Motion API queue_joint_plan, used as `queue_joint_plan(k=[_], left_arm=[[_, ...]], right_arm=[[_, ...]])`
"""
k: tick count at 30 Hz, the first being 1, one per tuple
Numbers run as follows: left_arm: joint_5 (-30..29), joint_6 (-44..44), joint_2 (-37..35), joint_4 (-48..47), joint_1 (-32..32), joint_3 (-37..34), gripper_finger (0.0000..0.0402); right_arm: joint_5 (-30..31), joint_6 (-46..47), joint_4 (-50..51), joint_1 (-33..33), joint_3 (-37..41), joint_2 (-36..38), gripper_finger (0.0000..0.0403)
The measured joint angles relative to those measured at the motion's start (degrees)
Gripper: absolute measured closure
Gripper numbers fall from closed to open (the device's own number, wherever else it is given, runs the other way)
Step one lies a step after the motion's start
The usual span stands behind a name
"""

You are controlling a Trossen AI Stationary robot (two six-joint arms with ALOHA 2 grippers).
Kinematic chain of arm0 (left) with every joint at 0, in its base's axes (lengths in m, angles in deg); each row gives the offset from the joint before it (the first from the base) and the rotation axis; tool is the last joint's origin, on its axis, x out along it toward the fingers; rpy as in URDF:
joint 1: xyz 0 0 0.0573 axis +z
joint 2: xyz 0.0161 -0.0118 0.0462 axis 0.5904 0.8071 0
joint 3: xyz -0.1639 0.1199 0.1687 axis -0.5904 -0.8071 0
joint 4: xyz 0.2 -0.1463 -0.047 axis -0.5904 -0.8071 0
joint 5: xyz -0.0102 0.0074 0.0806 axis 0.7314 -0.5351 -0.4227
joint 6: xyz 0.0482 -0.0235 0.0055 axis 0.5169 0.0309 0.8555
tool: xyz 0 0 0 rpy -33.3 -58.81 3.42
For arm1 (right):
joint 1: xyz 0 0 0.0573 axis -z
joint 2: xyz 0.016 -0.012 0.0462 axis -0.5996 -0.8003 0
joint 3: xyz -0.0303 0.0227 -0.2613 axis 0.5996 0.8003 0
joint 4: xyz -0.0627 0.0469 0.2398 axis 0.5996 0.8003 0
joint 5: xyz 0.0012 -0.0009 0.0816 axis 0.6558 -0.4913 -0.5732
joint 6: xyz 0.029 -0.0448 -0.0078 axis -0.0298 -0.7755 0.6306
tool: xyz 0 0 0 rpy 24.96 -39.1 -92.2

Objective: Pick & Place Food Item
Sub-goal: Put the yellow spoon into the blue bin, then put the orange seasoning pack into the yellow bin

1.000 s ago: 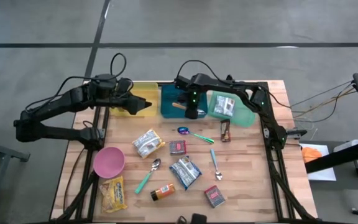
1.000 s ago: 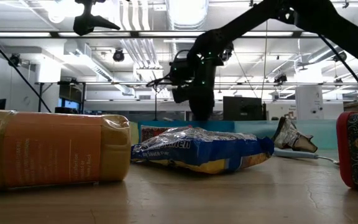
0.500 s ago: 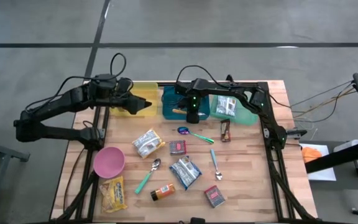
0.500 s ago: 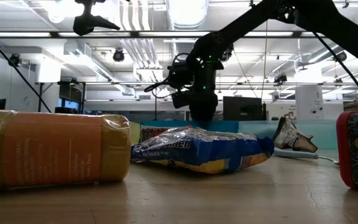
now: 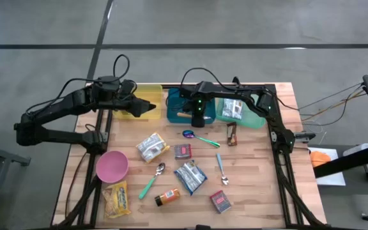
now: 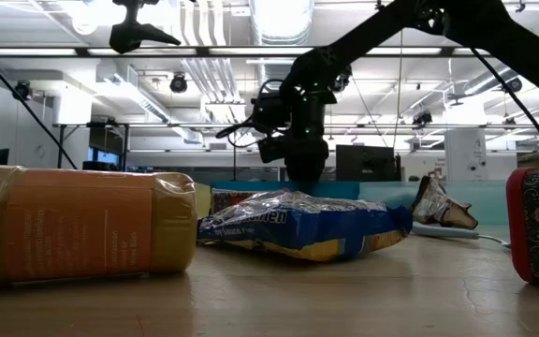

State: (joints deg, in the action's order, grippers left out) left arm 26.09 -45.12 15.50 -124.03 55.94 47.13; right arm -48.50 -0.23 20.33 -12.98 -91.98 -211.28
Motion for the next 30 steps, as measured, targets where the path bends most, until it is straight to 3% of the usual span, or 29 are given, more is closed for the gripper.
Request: queue_joint_plan(k=[6, 10, 30], left_arm=[[0.0, -0.4, 0.0, 0.0, 0.0, 0.0, 0.0058], [0.0, -0.4, 0.0, 0.0, 0.0, 0.0, 0.0058], [0.0, -0.3, 0.0, 0.0, 0.0, 0.0, 0.0058]], right_arm=[[1.3, 0.3, 0.0, -0.1, 0.0, 0.0, 0.0299], [1.6, 0.1, 0.1, -0.1, 0.0, 0.0, 0.0274], [1.0, 4.1, 2.3, 0.1, -0.4, 2.7, 0.0266]])
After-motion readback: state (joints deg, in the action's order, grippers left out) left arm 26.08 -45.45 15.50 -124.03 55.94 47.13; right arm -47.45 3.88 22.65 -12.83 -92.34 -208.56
